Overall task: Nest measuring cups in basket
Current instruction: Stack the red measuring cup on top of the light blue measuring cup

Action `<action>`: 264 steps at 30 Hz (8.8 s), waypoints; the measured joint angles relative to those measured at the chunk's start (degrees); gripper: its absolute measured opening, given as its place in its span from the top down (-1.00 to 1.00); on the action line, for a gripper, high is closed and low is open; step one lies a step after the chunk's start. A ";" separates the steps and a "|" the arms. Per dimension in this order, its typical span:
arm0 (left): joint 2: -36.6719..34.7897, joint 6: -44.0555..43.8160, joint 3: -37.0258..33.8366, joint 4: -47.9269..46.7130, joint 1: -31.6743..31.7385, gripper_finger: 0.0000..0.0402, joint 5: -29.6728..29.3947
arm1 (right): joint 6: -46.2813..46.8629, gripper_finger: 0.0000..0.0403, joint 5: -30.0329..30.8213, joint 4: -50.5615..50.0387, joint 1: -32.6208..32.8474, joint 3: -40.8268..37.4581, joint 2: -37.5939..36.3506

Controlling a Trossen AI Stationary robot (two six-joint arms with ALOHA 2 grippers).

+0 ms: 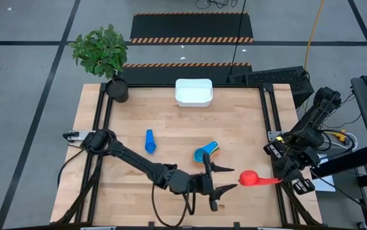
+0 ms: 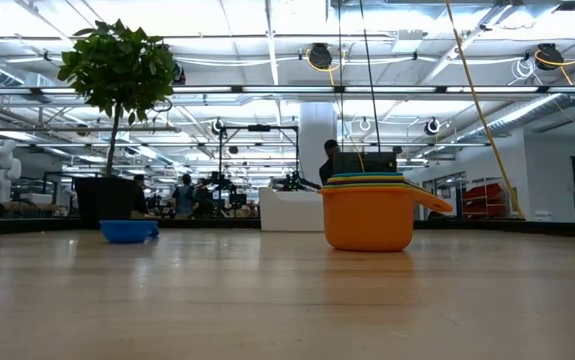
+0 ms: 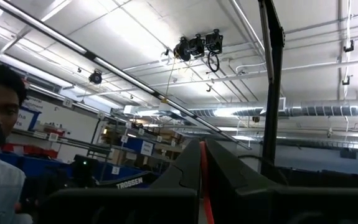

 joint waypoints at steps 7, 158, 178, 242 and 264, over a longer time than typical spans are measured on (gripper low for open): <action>0.00 0.36 0.00 2.21 -0.19 -0.17 0.04 | -0.60 1.00 0.02 -0.01 0.00 0.00 0.00; -3.17 -17.11 14.97 -42.49 -5.81 0.87 -30.49 | 52.11 -0.12 25.58 -93.31 12.95 35.67 63.13; -3.17 -13.03 14.97 -39.78 -4.69 0.87 -30.51 | 57.20 0.94 25.79 -106.40 11.64 35.52 61.24; -5.68 -1.40 -5.61 9.34 -6.23 0.21 -1.65 | 1.43 1.00 -7.53 -7.10 -5.81 0.24 3.10; -5.01 2.18 -5.66 9.94 -7.50 0.21 -1.47 | 1.72 1.00 -4.33 -6.27 -5.86 0.24 2.38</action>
